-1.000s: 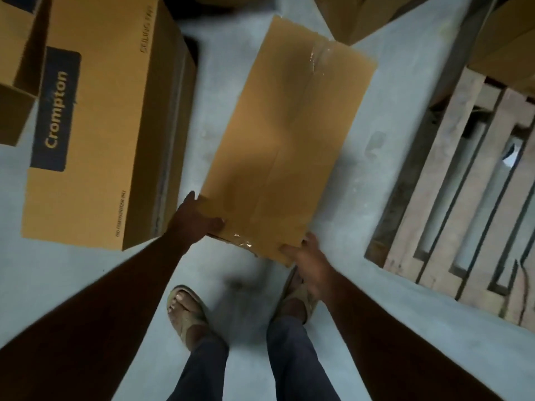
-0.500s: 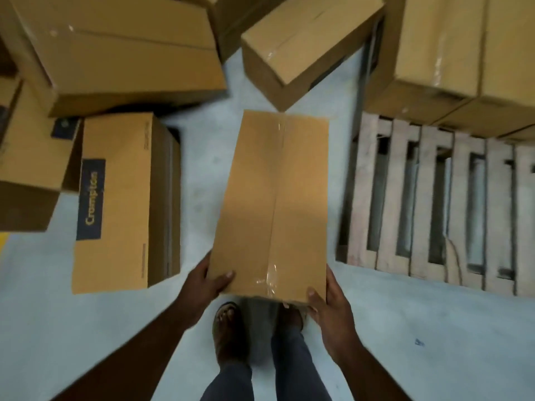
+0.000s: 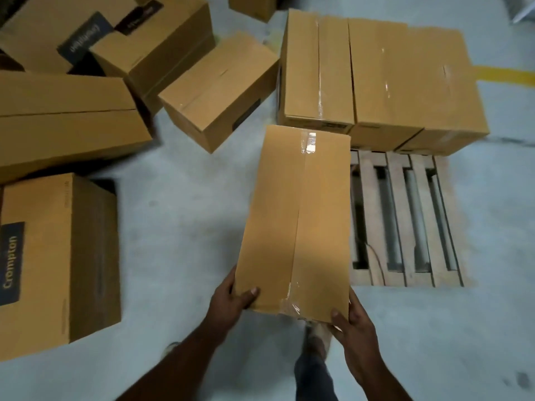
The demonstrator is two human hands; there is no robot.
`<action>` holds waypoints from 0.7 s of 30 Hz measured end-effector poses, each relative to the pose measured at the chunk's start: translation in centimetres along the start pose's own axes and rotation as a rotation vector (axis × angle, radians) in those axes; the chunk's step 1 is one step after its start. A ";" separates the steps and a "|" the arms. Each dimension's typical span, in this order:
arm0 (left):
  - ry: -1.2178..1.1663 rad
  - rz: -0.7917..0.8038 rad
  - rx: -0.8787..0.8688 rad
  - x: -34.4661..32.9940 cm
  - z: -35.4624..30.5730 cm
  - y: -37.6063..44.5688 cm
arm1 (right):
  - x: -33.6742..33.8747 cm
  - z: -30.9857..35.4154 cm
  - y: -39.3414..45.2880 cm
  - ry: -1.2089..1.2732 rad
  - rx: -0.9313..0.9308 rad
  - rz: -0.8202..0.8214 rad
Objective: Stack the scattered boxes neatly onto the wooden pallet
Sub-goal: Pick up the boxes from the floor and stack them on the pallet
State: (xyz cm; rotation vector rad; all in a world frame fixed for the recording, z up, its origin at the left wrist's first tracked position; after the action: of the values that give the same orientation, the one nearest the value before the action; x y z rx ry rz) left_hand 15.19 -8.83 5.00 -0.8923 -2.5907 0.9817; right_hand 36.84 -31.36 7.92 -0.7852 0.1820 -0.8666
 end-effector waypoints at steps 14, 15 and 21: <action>0.165 -0.163 0.101 -13.8 4.8 9.9 | 9.5 -2.4 17.2 -0.331 -0.034 0.114; 0.194 -0.210 0.110 -13.6 4.9 10.3 | 9.3 -2.8 17.7 -0.313 -0.057 0.134; 0.277 -0.331 0.169 -13.3 4.3 13.0 | 8.5 -2.2 20.8 -0.264 -0.127 0.109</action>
State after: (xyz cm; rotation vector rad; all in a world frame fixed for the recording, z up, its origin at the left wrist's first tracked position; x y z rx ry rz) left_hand 29.91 -11.61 -6.86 -0.4948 -2.2846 0.8950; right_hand 54.18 -30.67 -6.48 -0.9909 0.0455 -0.6457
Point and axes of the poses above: each hand's wrist, its own y-axis towards the middle knuckle, its own x-axis out of the back of the hand, z = x × y, the point moved 9 cm from there along y, towards the middle knuckle
